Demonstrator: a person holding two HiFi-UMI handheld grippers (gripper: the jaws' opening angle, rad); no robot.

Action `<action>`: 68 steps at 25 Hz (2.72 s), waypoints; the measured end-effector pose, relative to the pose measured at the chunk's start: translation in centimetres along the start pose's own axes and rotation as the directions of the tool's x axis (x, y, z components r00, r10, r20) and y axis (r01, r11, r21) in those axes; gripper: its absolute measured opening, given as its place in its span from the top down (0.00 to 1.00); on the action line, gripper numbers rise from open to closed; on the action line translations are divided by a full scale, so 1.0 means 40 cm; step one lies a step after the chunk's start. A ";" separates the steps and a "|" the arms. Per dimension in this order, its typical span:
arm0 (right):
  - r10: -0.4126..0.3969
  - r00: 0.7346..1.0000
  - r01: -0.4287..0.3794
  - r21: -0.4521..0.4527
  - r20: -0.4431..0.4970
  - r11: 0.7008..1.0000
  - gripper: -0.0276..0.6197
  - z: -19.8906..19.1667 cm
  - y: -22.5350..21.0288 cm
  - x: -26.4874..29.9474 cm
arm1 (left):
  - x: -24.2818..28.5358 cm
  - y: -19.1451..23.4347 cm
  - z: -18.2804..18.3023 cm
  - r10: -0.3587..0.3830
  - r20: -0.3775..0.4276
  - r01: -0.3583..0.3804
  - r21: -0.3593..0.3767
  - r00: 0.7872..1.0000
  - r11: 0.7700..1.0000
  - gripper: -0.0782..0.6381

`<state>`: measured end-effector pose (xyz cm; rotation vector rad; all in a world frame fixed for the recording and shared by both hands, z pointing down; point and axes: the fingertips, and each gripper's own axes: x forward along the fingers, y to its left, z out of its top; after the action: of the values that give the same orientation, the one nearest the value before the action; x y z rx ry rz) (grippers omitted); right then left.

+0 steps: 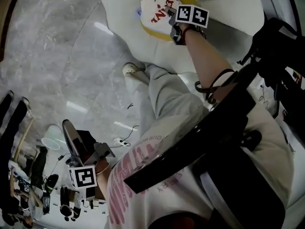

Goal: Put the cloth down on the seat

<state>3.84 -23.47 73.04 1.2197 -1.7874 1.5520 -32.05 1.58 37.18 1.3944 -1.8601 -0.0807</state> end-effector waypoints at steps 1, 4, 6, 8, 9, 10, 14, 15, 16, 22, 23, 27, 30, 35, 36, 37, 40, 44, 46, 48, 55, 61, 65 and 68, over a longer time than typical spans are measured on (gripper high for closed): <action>-0.012 1.000 0.013 0.012 -0.017 1.000 0.89 -0.019 -0.012 0.007 | -0.003 0.015 -0.008 0.010 -0.009 -0.011 -0.014 1.000 1.000 0.88; -0.023 0.999 0.025 0.034 -0.045 0.999 0.89 -0.057 -0.032 0.027 | -0.004 0.035 -0.028 0.027 -0.031 -0.027 -0.017 0.999 0.999 0.88; -0.022 0.999 0.023 0.023 -0.049 0.999 0.89 -0.075 -0.035 0.040 | -0.006 0.037 -0.042 0.027 -0.052 -0.026 0.010 0.998 1.000 0.88; -0.014 0.998 0.014 -0.006 -0.062 1.000 0.89 -0.101 -0.022 0.057 | -0.015 0.039 -0.052 0.025 -0.069 -0.023 0.032 0.997 0.999 0.88; -0.012 0.997 0.010 -0.024 -0.073 1.000 0.89 -0.117 -0.014 0.065 | -0.020 0.041 -0.057 0.026 -0.074 -0.023 0.035 0.997 0.999 0.88; -0.011 0.996 0.008 -0.041 -0.089 0.999 0.89 -0.134 -0.007 0.072 | -0.024 0.044 -0.063 0.026 -0.076 -0.024 0.032 0.997 0.999 0.88; -0.004 0.982 -0.011 -0.080 -0.186 0.997 0.89 -0.206 0.008 0.098 | -0.025 0.066 -0.118 0.042 -0.095 -0.040 0.027 0.995 0.999 0.88; 0.000 0.977 -0.017 -0.079 -0.212 0.997 0.89 -0.222 0.011 0.103 | -0.026 0.079 -0.138 0.060 -0.109 -0.058 0.030 0.992 0.998 0.88; 0.008 0.972 -0.026 -0.076 -0.237 0.997 0.89 -0.237 0.015 0.107 | -0.029 0.094 -0.158 0.084 -0.126 -0.081 0.026 0.988 0.996 0.88; 0.070 0.901 -0.096 -0.039 -0.429 0.995 0.89 -0.325 0.017 0.084 | -0.057 0.137 -0.211 0.150 -0.119 -0.172 -0.206 0.982 0.963 0.88; 0.062 0.890 -0.092 -0.044 -0.452 0.995 0.89 -0.333 0.010 0.080 | -0.061 0.147 -0.206 0.159 -0.101 -0.180 -0.251 0.982 0.951 0.88; 0.001 0.918 -0.057 -0.130 -0.396 0.990 0.89 -0.297 -0.014 0.074 | -0.063 0.154 -0.184 0.160 -0.051 -0.168 -0.292 0.986 0.942 0.88; -0.010 0.938 -0.045 -0.151 -0.345 0.988 0.89 -0.259 -0.009 0.063 | -0.071 0.141 -0.189 0.164 -0.048 -0.171 -0.300 0.985 0.939 0.88; -0.047 0.954 -0.019 -0.218 -0.296 0.976 0.86 -0.211 -0.005 0.048 | -0.092 0.121 -0.205 0.195 -0.048 -0.200 -0.316 0.980 0.927 0.88; -0.050 0.955 -0.018 -0.227 -0.291 0.974 0.81 -0.206 -0.002 0.051 | -0.097 0.120 -0.202 0.199 -0.041 -0.201 -0.314 0.979 0.928 0.88; -0.052 0.957 -0.017 -0.234 -0.287 0.972 0.76 -0.202 0.003 0.055 | -0.101 0.120 -0.198 0.202 -0.031 -0.201 -0.313 0.979 0.928 0.88; -0.059 0.960 -0.010 -0.241 -0.275 0.970 0.64 -0.189 0.017 0.062 | -0.114 0.122 -0.181 0.213 0.000 -0.202 -0.309 0.977 0.929 0.88; -0.099 0.972 0.050 -0.225 -0.213 0.973 0.44 -0.151 0.018 0.057 | -0.131 0.118 -0.171 0.220 0.026 -0.201 -0.313 0.975 0.928 0.88; -0.123 0.981 0.093 -0.187 -0.153 0.978 0.37 -0.124 0.009 0.052 | -0.135 0.122 -0.174 0.214 0.042 -0.192 -0.306 0.976 0.933 0.88; -0.143 0.985 0.129 -0.147 -0.092 0.981 0.33 -0.095 0.001 0.037 | -0.132 0.134 -0.183 0.209 0.057 -0.181 -0.319 0.976 0.930 0.88; -0.188 0.982 0.185 -0.112 -0.020 0.976 0.31 -0.028 -0.014 -0.087 | -0.101 0.090 -0.165 0.119 0.090 -0.075 -0.389 0.989 0.918 0.88; -0.209 0.977 0.211 -0.044 0.039 0.976 0.31 -0.032 -0.013 -0.226 | -0.175 0.109 -0.182 0.123 0.070 -0.095 -0.312 0.990 0.945 0.88; -0.118 0.990 0.120 -0.027 0.073 0.992 0.31 -0.086 0.039 -0.325 | -0.289 0.106 -0.173 0.099 0.152 -0.043 -0.335 0.984 0.941 0.88; 0.049 0.995 -0.044 -0.057 0.086 0.997 0.31 -0.151 0.141 -0.388 | -0.343 0.106 -0.112 0.014 0.226 0.043 -0.246 0.974 0.968 0.88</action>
<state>5.49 -13.11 58.94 1.2455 -1.9134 1.4854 -31.51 16.44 34.78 1.2648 -1.9457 -0.4836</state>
